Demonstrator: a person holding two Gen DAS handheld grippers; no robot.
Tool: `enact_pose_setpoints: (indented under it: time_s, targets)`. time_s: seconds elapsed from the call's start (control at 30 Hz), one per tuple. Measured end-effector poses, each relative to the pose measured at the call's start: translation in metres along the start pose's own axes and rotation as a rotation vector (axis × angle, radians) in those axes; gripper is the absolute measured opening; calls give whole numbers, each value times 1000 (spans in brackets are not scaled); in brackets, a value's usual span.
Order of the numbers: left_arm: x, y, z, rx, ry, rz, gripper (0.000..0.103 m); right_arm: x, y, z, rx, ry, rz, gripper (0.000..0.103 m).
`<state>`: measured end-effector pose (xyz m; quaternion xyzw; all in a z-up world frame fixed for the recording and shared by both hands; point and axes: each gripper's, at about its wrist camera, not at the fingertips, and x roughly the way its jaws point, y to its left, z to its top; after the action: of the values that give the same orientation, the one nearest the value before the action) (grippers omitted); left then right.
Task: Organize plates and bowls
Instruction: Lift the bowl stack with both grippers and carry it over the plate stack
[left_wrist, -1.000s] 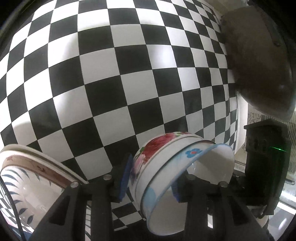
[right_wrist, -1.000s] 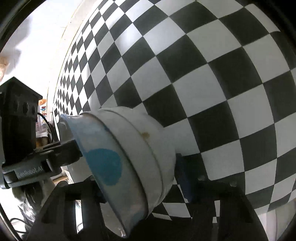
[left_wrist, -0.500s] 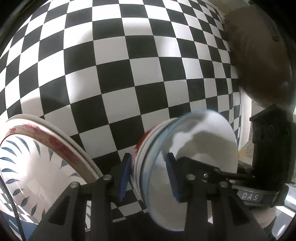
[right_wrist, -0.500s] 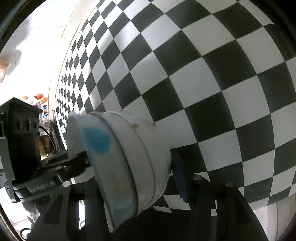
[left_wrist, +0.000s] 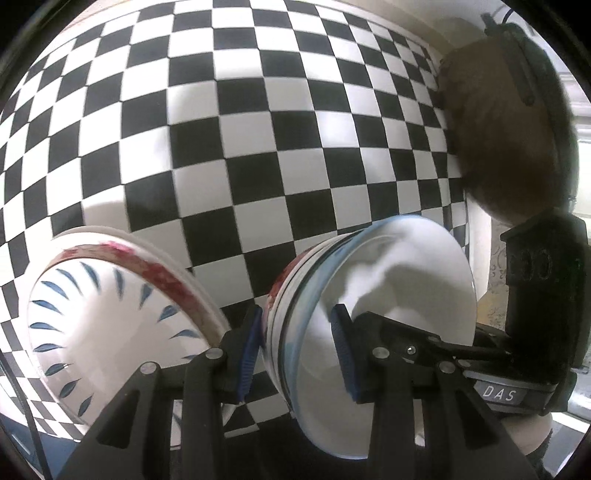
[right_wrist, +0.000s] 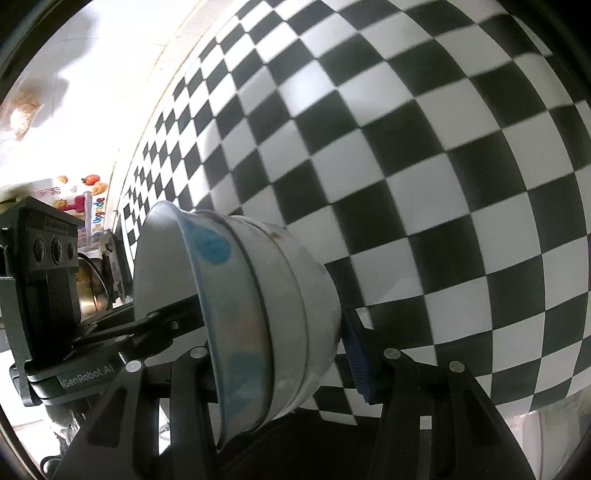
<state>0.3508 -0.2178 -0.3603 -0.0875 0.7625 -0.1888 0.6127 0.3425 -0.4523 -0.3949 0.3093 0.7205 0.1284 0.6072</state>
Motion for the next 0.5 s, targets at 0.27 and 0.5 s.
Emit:
enact_pose_setpoints:
  time_s: [0.27, 0.5]
  targets:
    - [-45, 35, -15, -43, -58, 8, 34, 6, 59, -2, -88, 17, 7, 52]
    - [-71, 85, -33, -125, -105, 18, 34, 38, 114, -7, -172, 59, 17, 52]
